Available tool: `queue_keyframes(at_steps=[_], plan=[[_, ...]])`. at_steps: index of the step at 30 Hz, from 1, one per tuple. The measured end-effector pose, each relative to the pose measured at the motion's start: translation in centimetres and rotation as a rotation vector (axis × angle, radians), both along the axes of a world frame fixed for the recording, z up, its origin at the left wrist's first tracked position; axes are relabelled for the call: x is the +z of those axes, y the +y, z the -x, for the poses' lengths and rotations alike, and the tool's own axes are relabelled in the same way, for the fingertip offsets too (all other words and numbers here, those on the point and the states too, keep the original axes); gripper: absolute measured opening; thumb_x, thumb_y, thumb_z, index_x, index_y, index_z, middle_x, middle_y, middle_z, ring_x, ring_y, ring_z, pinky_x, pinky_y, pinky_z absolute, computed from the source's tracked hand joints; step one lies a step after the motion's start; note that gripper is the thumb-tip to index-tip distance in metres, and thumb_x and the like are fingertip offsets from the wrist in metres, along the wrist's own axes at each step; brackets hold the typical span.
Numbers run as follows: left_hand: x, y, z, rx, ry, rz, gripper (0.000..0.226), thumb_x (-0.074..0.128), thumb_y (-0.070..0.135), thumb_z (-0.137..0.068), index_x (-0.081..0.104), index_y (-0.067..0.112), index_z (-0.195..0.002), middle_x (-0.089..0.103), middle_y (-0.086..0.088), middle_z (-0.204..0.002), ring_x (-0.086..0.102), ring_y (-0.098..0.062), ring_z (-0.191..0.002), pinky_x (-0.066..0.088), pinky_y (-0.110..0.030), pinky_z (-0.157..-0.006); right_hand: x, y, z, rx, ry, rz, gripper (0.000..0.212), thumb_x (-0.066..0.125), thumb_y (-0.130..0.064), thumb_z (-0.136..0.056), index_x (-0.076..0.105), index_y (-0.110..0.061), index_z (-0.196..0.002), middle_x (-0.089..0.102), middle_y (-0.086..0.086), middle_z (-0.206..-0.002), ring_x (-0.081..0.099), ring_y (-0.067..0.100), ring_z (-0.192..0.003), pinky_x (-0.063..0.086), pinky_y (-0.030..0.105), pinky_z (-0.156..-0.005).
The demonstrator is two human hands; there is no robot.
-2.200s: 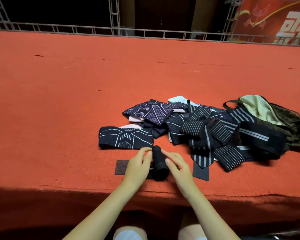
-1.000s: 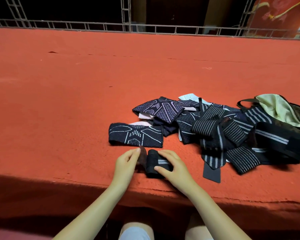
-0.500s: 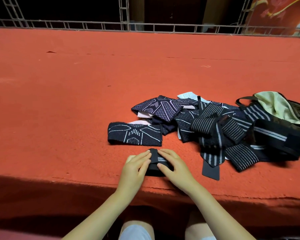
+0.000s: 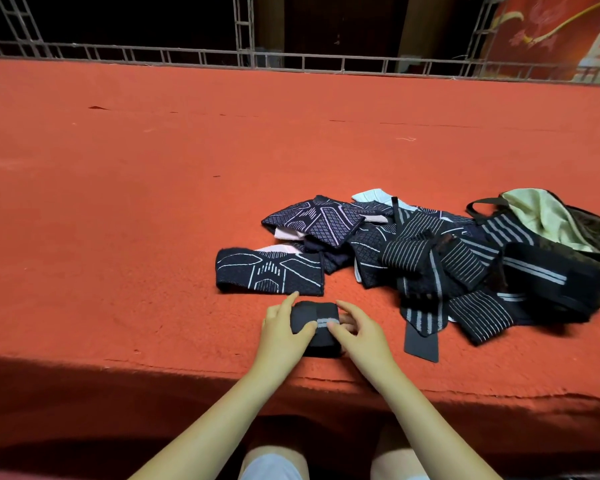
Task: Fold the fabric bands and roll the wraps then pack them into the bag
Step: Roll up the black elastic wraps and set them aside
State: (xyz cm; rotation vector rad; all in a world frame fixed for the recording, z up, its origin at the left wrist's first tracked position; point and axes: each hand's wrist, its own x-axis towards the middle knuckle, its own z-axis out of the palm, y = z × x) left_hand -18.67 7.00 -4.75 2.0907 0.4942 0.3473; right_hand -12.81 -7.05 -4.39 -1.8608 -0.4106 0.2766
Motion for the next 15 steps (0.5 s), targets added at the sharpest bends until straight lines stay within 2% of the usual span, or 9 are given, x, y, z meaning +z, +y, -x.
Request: queue_keyframes(at_steps=[3, 6, 8, 10, 12, 14, 15], plan=[[0.2, 0.2, 0.5, -0.06, -0.028, -0.024, 0.055, 0.052, 0.024, -0.093, 0.032, 0.019, -0.145, 0.039, -0.001, -0.141, 0.036, -0.013, -0.13, 0.026, -0.023, -0.107, 0.6, 0.5, 0.7, 0.071, 0.085, -0.133, 0.042, 0.059, -0.005, -0.09, 0.05, -0.024, -0.125, 0.066, 0.001, -0.096, 0.061, -0.005, -0.069, 0.047, 0.014, -0.063], [1.3, 1.4, 1.5, -0.037, -0.168, 0.101, 0.049, 0.05, 0.018, -0.095, 0.035, 0.022, -0.142, 0.039, 0.009, -0.138, 0.034, 0.002, -0.123, 0.024, -0.012, -0.099, 1.6, 2.7, 1.2, 0.097, 0.089, -0.237, 0.044, 0.056, 0.003, -0.089, 0.049, -0.02, -0.126, 0.065, 0.004, -0.096, 0.061, -0.003, -0.07, 0.046, 0.012, -0.065], [2.4, 3.7, 1.9, 0.03, -0.286, 0.138, 0.048, 0.054, 0.012, -0.092, 0.042, 0.024, -0.136, 0.043, 0.012, -0.135, 0.039, 0.001, -0.122, 0.027, -0.014, -0.101, 2.5, 5.3, 1.1, 0.124, 0.06, -0.263, 0.044, 0.057, 0.003, -0.089, 0.05, -0.02, -0.125, 0.065, 0.002, -0.097, 0.062, -0.002, -0.074, 0.047, 0.013, -0.069], [3.5, 7.0, 1.7, 0.12, -0.372, 0.175, 0.046, 0.057, 0.003, -0.088, 0.049, 0.023, -0.129, 0.051, 0.007, -0.13, 0.046, -0.006, -0.119, 0.034, -0.02, -0.101, 3.4, 8.5, 0.6, 0.182, 0.038, -0.244, 0.041, 0.06, -0.002, -0.089, 0.052, -0.024, -0.123, 0.064, 0.001, -0.099, 0.061, 0.002, -0.079, 0.048, 0.016, -0.071], [4.5, 10.8, 1.5, 0.23, -0.414, 0.2, 0.045, 0.056, -0.002, -0.085, 0.053, 0.017, -0.126, 0.054, 0.003, -0.125, 0.05, -0.011, -0.115, 0.037, -0.022, -0.099, 3.6, 11.8, -0.9, 0.241, -0.058, -0.13, 0.035, 0.063, -0.012, -0.089, 0.056, -0.026, -0.12, 0.064, 0.0, -0.104, 0.06, 0.008, -0.093, 0.049, 0.023, -0.083], [4.8, 15.0, 1.1, 0.332, -0.414, 0.22, 0.045, 0.055, -0.002, -0.085, 0.052, 0.015, -0.127, 0.054, 0.001, -0.125, 0.05, -0.013, -0.114, 0.037, -0.021, -0.097, 3.2, 14.4, -3.4, 0.235, -0.291, 0.106, 0.032, 0.062, -0.029, -0.085, 0.062, -0.024, -0.117, 0.065, -0.005, -0.111, 0.057, 0.009, -0.106, 0.045, 0.028, -0.096], [4.6, 17.2, 0.7, 0.373, -0.407, 0.222, 0.046, 0.055, 0.0, -0.086, 0.051, 0.015, -0.129, 0.054, 0.0, -0.127, 0.05, -0.014, -0.115, 0.037, -0.021, -0.097, 3.0, 15.3, -4.6, 0.211, -0.392, 0.209, 0.038, 0.057, -0.039, -0.082, 0.064, -0.025, -0.117, 0.065, -0.007, -0.113, 0.055, 0.011, -0.111, 0.043, 0.033, -0.099]])
